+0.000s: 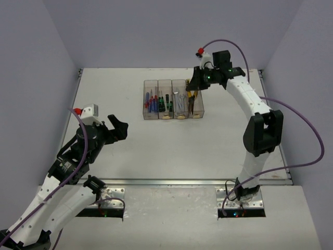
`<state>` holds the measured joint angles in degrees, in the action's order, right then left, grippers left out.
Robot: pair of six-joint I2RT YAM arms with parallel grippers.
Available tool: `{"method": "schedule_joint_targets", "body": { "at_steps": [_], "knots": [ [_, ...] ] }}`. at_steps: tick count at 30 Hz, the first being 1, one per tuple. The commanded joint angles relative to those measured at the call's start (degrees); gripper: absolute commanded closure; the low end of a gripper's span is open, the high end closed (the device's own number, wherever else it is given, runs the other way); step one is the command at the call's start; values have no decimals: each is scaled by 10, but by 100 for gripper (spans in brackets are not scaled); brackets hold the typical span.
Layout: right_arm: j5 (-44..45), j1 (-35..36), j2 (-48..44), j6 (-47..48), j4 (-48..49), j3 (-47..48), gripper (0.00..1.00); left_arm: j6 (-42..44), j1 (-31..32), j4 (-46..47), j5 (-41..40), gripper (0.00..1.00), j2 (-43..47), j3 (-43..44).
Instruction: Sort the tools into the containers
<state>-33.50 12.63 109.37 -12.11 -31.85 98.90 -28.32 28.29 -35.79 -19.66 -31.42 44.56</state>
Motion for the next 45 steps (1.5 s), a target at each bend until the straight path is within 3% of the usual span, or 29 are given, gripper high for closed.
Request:
{"method": "schedule_joint_targets", "body": {
  "at_steps": [1,11,18,22,24,26,31,33,34,38,39,40,42,43,45],
  "knots": [
    [-112,-36,85,31,-1,115,100,9,-4,28,4,0,-5,1],
    [-220,-85,238,29,32,252,100,9,-4,27,3,0,-13,2],
    [-214,-89,264,39,40,230,100,10,-4,27,5,0,-18,3],
    [-186,-90,259,42,37,220,80,12,-4,28,8,0,-19,3],
    [-167,-90,253,46,26,221,54,12,-4,28,9,0,-19,4],
    [-145,-90,234,48,22,216,37,12,-5,28,9,0,-17,4],
    [-89,-89,210,60,-21,236,25,12,-4,29,9,0,-15,3],
    [-41,-83,170,45,-37,215,22,12,-4,29,7,0,-15,3],
    [-8,-78,139,33,-28,183,16,12,-4,29,5,0,-16,3],
    [142,-38,-41,4,26,-13,1,6,-4,19,-16,0,-25,11],
    [166,-30,-79,3,31,-88,1,5,-4,13,-27,0,-29,14],
    [191,-20,-115,-3,37,-89,1,5,-4,13,-27,0,-32,18],
    [265,12,-222,-14,42,-222,1,4,-3,-2,-47,0,-41,33],
    [266,22,-255,-19,42,-223,1,4,-3,-2,-47,0,-41,33],
    [336,38,-354,-52,16,-314,1,5,-4,-25,-80,0,-54,65]
  ]
}}
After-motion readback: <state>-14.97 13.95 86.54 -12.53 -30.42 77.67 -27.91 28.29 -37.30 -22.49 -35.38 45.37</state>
